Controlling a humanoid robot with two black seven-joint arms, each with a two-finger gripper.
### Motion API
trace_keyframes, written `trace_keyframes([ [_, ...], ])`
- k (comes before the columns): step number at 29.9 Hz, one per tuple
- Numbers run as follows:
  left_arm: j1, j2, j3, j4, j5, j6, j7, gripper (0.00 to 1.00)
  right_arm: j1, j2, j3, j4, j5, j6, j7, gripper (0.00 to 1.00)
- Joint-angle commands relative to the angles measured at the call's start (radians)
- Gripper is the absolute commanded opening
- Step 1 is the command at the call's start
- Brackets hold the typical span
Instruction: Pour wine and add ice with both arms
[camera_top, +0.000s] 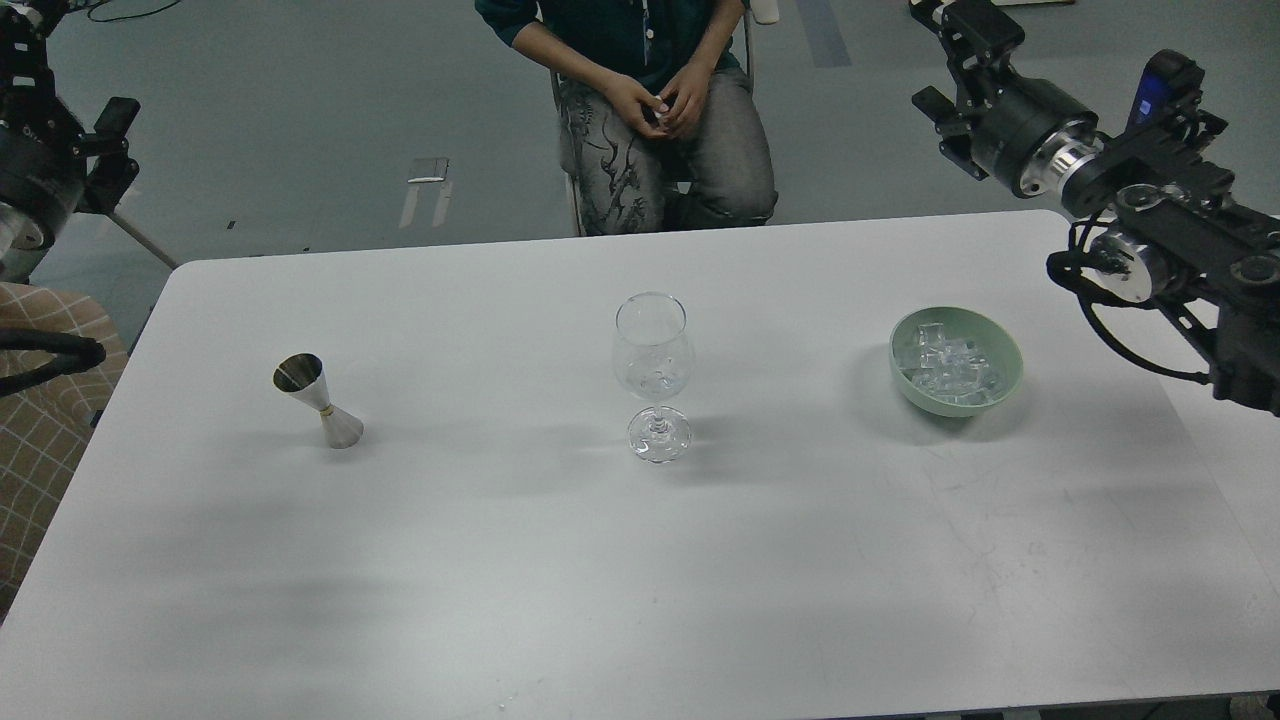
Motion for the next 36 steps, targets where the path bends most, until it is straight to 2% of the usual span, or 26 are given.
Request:
trace_keyframes([
  [1, -0.044, -0.047, 0.008, -0.007, 0.001, 0.006, 0.016, 0.98, -0.008, -0.135, -0.058, 0.089, -0.114, -0.002, 0.005, 1.0],
  [6, -0.119, -0.058, 0.014, -0.006, -0.004, 0.019, -0.001, 0.98, -0.021, -0.285, -0.108, 0.207, -0.403, -0.042, 0.009, 1.0],
  [13, -0.11, -0.11, 0.021, -0.007, -0.001, 0.026, 0.007, 0.98, -0.116, -0.381, -0.116, 0.332, -0.712, -0.134, 0.01, 1.0],
  [18, -0.107, -0.147, 0.021, -0.007, -0.001, 0.026, 0.005, 0.98, -0.22, -0.366, -0.116, 0.301, -0.882, -0.232, 0.01, 1.0],
  [23, -0.105, -0.159, 0.021, -0.007, -0.001, 0.026, 0.004, 0.98, -0.295, -0.311, -0.116, 0.269, -0.905, -0.315, 0.01, 1.0],
  [36, -0.099, -0.165, 0.077, -0.009, -0.004, 0.024, 0.001, 0.98, -0.34, -0.136, -0.118, 0.116, -0.993, -0.324, 0.01, 1.0],
])
